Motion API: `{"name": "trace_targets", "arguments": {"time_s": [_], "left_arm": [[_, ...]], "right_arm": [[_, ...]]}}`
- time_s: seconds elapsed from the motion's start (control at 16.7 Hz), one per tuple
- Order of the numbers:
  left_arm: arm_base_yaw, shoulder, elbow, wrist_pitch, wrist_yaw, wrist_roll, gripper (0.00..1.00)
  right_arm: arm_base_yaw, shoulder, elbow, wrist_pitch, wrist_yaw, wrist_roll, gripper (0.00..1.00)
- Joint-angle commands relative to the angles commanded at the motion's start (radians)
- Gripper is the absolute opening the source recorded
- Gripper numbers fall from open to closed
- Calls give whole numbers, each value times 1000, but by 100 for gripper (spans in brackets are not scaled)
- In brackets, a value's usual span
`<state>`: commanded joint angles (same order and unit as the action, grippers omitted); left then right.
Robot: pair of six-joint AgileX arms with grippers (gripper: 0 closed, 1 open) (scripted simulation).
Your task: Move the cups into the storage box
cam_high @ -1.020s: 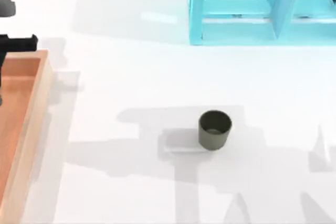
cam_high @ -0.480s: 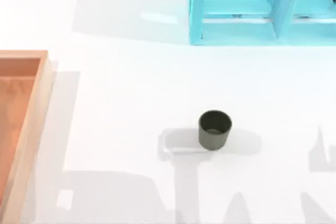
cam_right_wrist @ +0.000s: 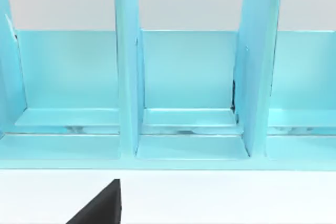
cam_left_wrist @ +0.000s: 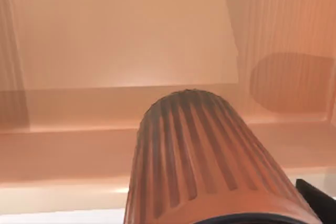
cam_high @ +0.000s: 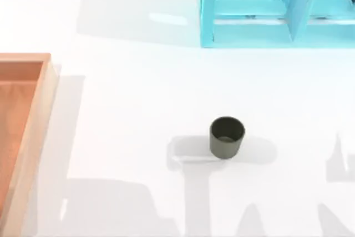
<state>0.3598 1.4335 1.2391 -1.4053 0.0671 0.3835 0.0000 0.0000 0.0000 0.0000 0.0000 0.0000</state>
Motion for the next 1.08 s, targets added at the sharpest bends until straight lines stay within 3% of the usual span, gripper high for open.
{"name": "trace_targets", "arguments": {"time_s": [0.3, 0.6, 1.08], "left_arm": [[15, 3, -168, 175, 1, 6, 0], [18, 6, -185, 194, 1, 12, 0], [18, 6, -185, 194, 1, 12, 60]], "right_arm": [[0, 0, 0, 0, 0, 0, 100], [0, 0, 0, 0, 0, 0, 100], [0, 0, 0, 0, 0, 0, 100]]}}
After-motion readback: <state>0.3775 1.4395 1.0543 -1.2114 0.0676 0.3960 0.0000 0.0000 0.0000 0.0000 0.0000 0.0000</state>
